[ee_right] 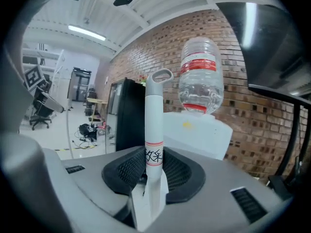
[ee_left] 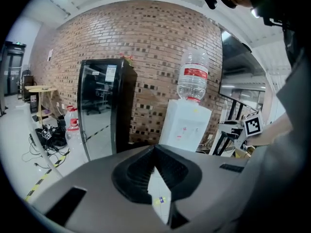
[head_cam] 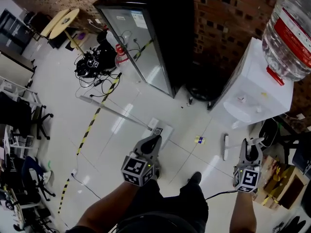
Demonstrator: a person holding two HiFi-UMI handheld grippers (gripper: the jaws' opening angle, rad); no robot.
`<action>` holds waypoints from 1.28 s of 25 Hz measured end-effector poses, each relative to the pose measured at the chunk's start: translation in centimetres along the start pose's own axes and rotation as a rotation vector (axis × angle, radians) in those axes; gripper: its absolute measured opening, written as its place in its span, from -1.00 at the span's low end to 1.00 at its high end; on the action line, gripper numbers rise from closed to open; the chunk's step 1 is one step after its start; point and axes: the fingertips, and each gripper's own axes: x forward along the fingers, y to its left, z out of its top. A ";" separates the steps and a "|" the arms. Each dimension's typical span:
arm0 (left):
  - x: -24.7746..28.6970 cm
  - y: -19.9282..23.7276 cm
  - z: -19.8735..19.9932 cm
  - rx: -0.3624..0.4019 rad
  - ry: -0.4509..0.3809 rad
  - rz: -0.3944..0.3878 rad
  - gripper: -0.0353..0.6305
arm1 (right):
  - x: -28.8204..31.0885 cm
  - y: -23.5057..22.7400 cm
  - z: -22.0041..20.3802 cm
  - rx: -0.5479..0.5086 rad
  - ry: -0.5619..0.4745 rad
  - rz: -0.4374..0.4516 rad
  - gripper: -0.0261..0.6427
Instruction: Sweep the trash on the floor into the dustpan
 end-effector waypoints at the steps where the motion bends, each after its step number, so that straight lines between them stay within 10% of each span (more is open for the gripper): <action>1: -0.4 0.8 -0.1 -0.007 0.001 0.004 -0.87 | 0.6 1.6 0.2 -0.008 0.006 0.029 -0.56; 22: -10.8 16.7 -0.2 -0.048 -0.035 0.011 -0.86 | 6.5 30.0 7.4 -0.011 0.020 0.394 -0.55; 32: -13.3 21.6 -0.4 -0.059 -0.052 0.007 -0.86 | 7.2 37.0 9.0 0.043 0.037 0.431 -0.53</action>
